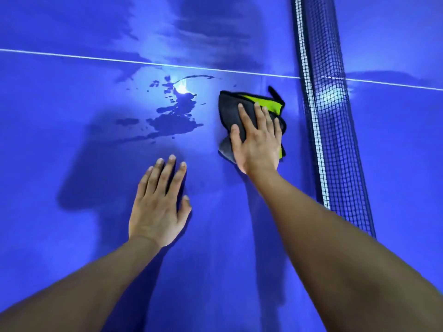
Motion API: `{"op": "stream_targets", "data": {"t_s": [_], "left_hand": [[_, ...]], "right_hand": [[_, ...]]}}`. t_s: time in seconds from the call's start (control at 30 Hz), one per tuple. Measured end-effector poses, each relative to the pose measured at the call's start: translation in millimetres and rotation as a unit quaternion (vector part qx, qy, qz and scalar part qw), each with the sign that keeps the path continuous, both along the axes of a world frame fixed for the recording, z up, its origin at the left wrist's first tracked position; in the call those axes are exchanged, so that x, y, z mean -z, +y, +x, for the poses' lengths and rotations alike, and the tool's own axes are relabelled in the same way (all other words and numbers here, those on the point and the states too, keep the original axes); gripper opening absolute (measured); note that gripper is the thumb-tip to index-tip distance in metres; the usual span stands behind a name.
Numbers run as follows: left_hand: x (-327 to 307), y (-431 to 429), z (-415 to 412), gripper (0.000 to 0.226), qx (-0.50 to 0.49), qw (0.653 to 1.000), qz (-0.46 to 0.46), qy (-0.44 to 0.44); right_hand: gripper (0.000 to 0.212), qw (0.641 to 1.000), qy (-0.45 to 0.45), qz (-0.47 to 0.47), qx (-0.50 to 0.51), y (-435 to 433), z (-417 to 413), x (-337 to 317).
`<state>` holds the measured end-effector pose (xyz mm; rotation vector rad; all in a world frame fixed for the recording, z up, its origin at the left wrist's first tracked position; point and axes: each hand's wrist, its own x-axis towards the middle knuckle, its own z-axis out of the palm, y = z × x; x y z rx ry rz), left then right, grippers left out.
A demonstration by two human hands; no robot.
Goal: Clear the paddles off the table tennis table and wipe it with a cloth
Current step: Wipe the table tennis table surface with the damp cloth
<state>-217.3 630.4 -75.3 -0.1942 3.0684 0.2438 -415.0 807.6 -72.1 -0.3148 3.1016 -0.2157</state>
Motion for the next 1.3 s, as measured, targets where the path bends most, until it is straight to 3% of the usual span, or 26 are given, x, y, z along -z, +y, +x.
{"op": "stream_targets", "data": {"t_s": [0.37, 0.57, 0.73, 1.03, 1.2, 1.3], "left_hand": [[-2.9, -1.2, -3.0, 0.069, 0.002, 1.0, 0.007, -0.013], [-3.0, -2.1, -0.5, 0.061, 0.003, 1.0, 0.012, 0.0], [-3.2, -1.7, -0.5, 0.058, 0.011, 1.0, 0.015, 0.012], [-16.8, -8.9, 21.9, 0.057, 0.002, 0.992, 0.106, 0.063], [-12.0, 16.6, 144.2, 0.051, 0.022, 0.995, 0.087, 0.046], [-11.9, 38.1, 241.4, 0.051, -0.019, 0.996, 0.081, 0.032]], "right_hand": [[0.06, 1.0, 0.005, -0.002, 0.016, -43.2, -99.3, -3.8], [0.056, 1.0, 0.004, -0.014, -0.002, -45.9, -91.3, -5.7], [0.056, 0.997, 0.012, 0.001, -0.082, -57.6, -22.6, -7.0], [0.055, 0.993, 0.014, 0.012, -0.114, -24.9, 150.5, -6.2], [0.055, 0.992, -0.005, 0.011, -0.124, 5.8, 260.6, -9.6], [0.056, 0.991, -0.018, 0.01, -0.129, 22.7, 330.1, -12.1]]}}
